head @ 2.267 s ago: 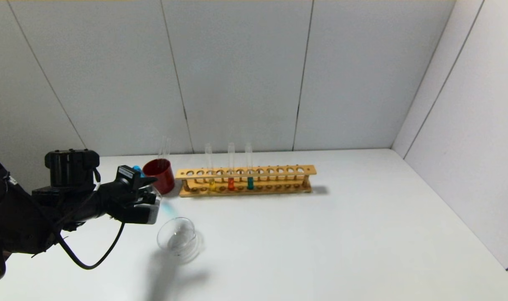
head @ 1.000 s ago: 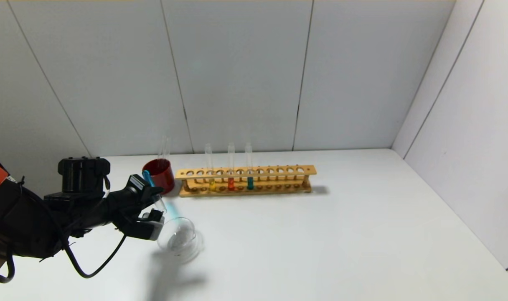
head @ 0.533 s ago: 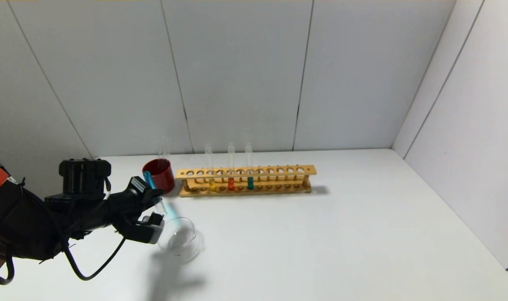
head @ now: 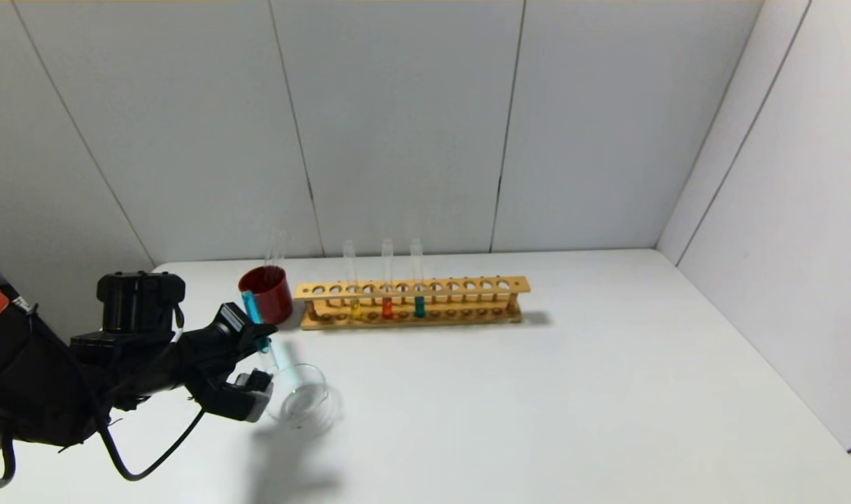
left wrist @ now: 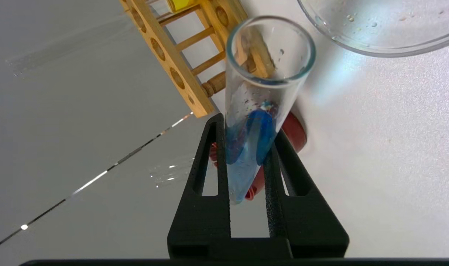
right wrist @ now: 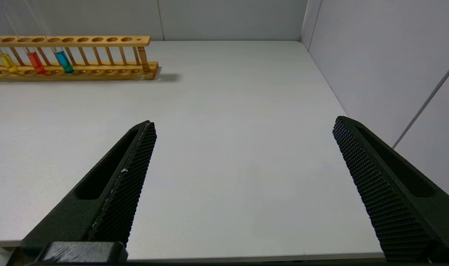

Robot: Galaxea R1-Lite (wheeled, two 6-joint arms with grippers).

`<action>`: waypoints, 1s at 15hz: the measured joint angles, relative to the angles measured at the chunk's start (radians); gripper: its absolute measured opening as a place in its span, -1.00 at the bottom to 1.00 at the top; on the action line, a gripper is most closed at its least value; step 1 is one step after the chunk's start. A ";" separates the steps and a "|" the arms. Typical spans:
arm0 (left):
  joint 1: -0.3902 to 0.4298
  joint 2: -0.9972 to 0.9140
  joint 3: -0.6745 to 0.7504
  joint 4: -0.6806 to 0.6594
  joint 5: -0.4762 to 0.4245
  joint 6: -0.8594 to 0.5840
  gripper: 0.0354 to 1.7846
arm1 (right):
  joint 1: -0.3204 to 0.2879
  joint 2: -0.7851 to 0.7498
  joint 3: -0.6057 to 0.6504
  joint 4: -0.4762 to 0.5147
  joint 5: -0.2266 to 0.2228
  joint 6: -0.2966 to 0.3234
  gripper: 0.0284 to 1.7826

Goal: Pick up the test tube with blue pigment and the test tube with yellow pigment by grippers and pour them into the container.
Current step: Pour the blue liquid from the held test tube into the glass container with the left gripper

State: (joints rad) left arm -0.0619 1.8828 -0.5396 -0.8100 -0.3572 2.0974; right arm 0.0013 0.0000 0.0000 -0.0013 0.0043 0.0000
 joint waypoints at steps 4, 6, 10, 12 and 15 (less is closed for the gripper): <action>0.000 -0.004 0.002 -0.006 0.001 0.053 -0.68 | 0.000 0.000 0.000 0.000 0.000 0.000 0.96; 0.002 -0.010 0.009 -0.005 0.002 0.087 -0.68 | 0.000 0.000 0.000 0.000 0.000 0.000 0.96; -0.001 -0.014 0.010 -0.004 0.004 0.091 -0.68 | 0.000 0.000 0.000 0.000 0.000 0.000 0.96; -0.004 -0.015 0.009 -0.006 0.004 0.096 -0.68 | 0.000 0.000 0.000 0.000 0.000 0.000 0.96; -0.011 -0.016 0.005 -0.007 0.004 0.098 -0.68 | 0.000 0.000 0.000 0.000 0.000 0.000 0.96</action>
State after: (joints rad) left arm -0.0726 1.8666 -0.5343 -0.8172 -0.3534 2.1951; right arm 0.0013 0.0000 0.0000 -0.0013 0.0038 0.0000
